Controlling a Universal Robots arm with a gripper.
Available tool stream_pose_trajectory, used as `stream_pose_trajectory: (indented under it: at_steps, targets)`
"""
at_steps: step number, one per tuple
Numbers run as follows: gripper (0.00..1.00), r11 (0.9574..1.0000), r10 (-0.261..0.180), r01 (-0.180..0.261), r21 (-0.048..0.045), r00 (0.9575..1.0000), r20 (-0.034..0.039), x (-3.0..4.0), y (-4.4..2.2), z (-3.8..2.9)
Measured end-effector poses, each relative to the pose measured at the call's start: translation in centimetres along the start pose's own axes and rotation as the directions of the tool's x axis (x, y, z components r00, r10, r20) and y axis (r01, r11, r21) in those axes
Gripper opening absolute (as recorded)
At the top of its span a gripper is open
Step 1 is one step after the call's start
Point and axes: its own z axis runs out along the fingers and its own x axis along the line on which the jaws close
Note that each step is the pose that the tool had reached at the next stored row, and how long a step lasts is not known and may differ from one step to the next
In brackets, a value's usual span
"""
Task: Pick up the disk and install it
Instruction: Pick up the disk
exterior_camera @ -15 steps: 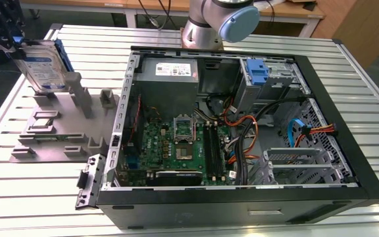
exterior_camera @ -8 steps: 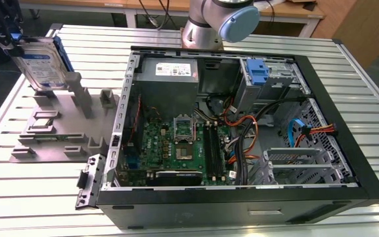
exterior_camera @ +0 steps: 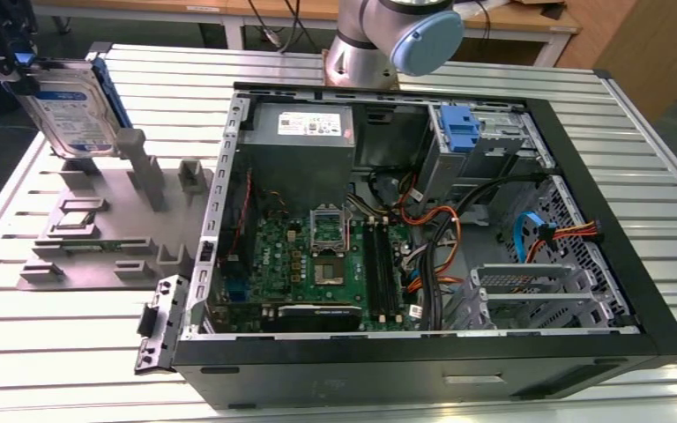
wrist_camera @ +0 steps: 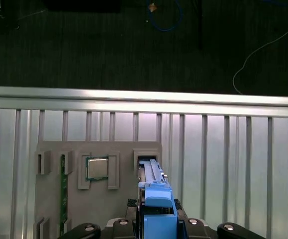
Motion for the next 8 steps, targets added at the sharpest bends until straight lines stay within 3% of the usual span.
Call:
stream_pose_trajectory:
  at_steps: [8]
  targets:
    - [0.36, 1.0, 0.0, 0.0, 0.0, 1.0, 0.0, -0.04, 0.01, -0.86]
